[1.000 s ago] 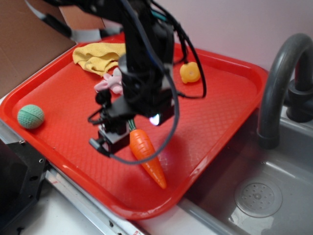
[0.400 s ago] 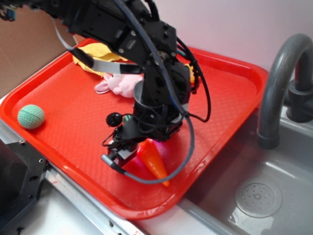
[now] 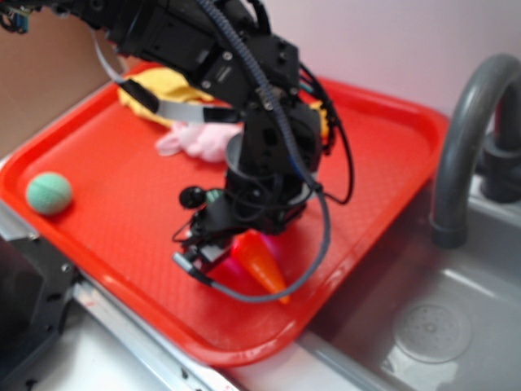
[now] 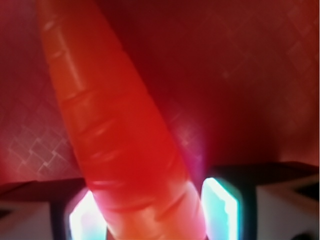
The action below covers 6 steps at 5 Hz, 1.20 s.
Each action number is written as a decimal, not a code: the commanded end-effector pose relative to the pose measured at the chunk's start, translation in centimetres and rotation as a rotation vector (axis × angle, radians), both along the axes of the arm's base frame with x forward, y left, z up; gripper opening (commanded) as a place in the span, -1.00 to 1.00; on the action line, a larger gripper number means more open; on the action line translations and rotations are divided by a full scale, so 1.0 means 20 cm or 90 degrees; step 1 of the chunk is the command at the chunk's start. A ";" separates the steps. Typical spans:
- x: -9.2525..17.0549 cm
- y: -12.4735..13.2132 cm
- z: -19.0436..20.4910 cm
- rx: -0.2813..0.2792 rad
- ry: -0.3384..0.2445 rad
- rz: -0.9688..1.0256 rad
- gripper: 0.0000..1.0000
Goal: Grab the carrot.
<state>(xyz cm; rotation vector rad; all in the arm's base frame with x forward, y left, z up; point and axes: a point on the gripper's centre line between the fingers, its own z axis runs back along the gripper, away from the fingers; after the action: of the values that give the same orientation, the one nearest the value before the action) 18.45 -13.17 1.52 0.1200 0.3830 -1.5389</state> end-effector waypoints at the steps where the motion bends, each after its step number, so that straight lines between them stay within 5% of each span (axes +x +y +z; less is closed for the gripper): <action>1: -0.02 0.11 0.18 -0.008 -0.083 0.192 -1.00; 2: -0.01 0.17 0.38 -0.065 -0.177 0.349 -1.00; 3: -0.02 0.23 0.54 -0.061 -0.234 0.505 -1.00; 4: -0.07 0.30 0.72 -0.188 -0.282 0.674 -1.00; 5: -0.10 0.37 0.85 -0.270 -0.240 0.862 -1.00; 6: -0.10 0.39 0.84 -0.241 -0.250 0.940 -1.00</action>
<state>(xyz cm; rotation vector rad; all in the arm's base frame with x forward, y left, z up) 17.46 -3.83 17.98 -0.1492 -0.1331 -0.0959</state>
